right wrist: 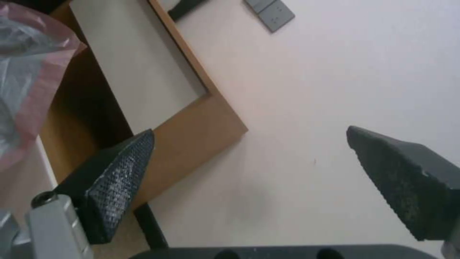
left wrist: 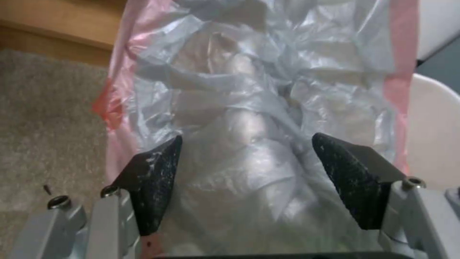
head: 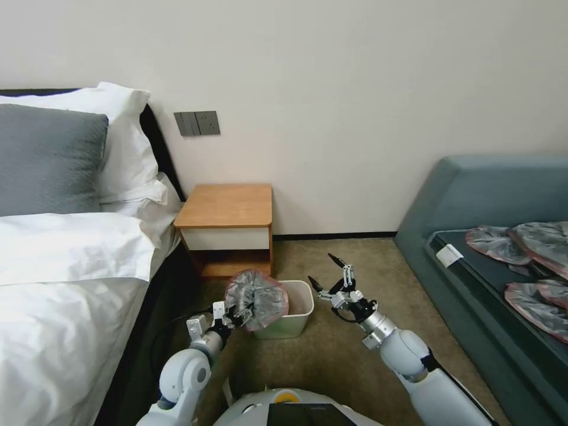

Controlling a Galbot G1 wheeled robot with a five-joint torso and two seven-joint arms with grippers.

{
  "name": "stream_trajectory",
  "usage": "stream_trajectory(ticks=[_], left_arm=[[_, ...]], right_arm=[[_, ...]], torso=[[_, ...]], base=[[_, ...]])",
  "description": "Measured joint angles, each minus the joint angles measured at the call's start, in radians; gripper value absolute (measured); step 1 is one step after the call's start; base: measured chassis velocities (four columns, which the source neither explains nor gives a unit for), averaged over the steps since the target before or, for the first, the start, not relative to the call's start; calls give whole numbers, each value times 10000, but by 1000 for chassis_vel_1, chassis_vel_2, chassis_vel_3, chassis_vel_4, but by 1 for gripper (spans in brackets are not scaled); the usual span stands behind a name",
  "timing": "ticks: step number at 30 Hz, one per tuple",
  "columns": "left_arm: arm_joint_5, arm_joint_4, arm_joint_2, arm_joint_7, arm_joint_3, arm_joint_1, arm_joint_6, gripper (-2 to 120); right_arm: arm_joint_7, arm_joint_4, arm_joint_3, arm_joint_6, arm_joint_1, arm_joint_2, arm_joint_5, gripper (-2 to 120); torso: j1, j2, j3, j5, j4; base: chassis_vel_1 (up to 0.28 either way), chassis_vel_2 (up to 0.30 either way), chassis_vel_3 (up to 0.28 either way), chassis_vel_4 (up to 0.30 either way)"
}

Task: Pick up the garbage bag from the table and place it over the trash can.

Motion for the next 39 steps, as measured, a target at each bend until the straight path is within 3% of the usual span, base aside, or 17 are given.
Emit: stream_trajectory(ticks=[3,10,19,30,33,35,37,38,39], left_arm=[[137,110,-95,47,-29,-41,52,70],[304,291,-362,-191,-3,-133,-332,40],[967,516,-377,10,55,-5,-958,11],[1302,620,-417,103,166,73,-1418,11],[1423,644,-430,-24,233,167,-1981,11],[1576,616,-431,-256,318,304,-3098,11],[1769,558,-430,-320,409,422,-4072,11],[1769,558,-430,-320,409,422,-4072,11],[1886,521,-428,-310,465,475,-4619,11]], right_arm=[[0,-16,-58,50,37,-50,1,100],[0,52,22,113,-87,-112,14,100],[-10,167,-31,106,-90,-71,-6,100],[-13,282,31,100,-198,-165,6,100],[-14,323,16,80,-163,-181,43,100],[41,465,-162,-100,-41,-164,351,100],[154,754,-517,-662,44,-144,1394,100],[154,754,-517,-662,44,-144,1394,100],[214,1033,-772,-1206,83,-152,2374,100]], torso=[[0,0,0,0,-1],[0,0,0,-1,-2],[0,0,-1,1,-1],[-1,0,-1,-1,-1],[-1,0,0,-4,-4],[0,0,0,-2,-2],[0,0,0,0,0],[0,0,0,0,0],[0,0,0,-1,1]], base=[[0,0,0,0],[0,0,0,0],[0,0,0,0],[0,0,0,0],[0,0,0,0],[0,0,0,0],[0,0,0,0],[0,0,0,0],[0,0,0,0]])
